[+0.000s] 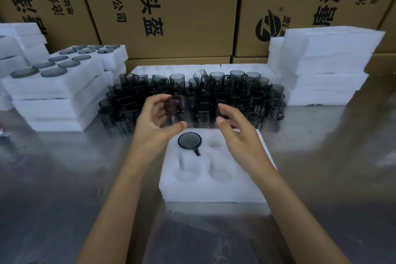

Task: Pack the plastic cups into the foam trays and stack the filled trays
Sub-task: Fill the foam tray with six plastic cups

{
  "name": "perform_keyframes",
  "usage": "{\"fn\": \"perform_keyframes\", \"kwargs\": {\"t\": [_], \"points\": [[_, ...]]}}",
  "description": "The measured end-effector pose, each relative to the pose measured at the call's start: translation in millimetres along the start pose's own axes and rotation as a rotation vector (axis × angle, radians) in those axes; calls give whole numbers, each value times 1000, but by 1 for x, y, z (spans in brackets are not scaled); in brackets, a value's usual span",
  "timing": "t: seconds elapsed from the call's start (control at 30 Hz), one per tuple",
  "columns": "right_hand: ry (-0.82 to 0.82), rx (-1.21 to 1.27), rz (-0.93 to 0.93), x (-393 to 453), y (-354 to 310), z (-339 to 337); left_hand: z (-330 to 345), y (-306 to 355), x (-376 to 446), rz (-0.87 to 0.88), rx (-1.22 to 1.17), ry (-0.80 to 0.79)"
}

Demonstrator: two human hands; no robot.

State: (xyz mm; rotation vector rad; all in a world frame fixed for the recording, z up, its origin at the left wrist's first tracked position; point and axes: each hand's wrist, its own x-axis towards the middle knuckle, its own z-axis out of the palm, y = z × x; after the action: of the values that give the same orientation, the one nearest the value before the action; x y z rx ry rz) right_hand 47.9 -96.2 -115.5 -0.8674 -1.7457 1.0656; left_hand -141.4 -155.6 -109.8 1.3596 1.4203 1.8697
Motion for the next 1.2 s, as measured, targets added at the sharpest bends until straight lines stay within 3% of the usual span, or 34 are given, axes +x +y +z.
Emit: {"fn": "perform_keyframes", "kwargs": {"t": [0.1,0.2,0.37,0.7,0.93,1.2], "points": [[8,61,-35,4,1,-7,16,5,-8,14,64,-270],[-12,67,-39,6,5,-12,23,6,-11,25,120,-405],[-50,131,-4,5,7,-12,24,5,-14,42,183,-387],[-74,222,36,4,1,-12,34,5,-16,7,182,-170],[-120,166,79,7,-5,-44,46,4,-21,-54,140,-222],[-266,-38,169,7,6,-53,50,-2,-24,-55,514,-408]]}}
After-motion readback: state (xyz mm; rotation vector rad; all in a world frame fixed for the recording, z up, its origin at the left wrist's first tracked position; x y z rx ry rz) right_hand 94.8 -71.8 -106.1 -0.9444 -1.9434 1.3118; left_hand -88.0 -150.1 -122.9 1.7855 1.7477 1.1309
